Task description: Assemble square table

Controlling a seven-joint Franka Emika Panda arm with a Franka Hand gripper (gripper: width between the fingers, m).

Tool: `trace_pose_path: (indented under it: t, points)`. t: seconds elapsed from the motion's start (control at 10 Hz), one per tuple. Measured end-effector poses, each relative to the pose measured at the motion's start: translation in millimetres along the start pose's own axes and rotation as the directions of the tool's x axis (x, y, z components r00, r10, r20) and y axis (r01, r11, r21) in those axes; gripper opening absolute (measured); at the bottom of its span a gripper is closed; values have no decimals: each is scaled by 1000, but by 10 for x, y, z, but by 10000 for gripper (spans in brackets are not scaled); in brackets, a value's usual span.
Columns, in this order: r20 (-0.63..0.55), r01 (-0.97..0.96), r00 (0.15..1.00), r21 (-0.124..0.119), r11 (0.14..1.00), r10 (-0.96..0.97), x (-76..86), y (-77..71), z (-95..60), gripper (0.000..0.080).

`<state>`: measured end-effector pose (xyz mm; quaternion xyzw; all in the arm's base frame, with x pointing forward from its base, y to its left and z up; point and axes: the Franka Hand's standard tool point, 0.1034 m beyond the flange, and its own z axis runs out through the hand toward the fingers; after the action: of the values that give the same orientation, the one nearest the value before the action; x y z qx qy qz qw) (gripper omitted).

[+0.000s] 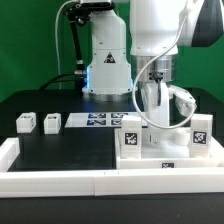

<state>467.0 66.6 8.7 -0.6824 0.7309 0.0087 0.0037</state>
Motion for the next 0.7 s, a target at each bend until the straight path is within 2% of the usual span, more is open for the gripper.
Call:
trace_pose_path:
  t: [0.1,0.4,0.5,0.6,0.7]
  points:
    - [0,-1,1000,0,1000,1,4,-1,0,649]
    - [1,3,1000,3,1000,-3,36,-16,-14,260]
    - [0,6,1000,4,1000,-6,45,-18,-16,260]
    - [0,9,1000,4,1000,-9,38,-18,-14,66]
    - [-3,11,1000,17,1000,-11,39,-48,-29,59]
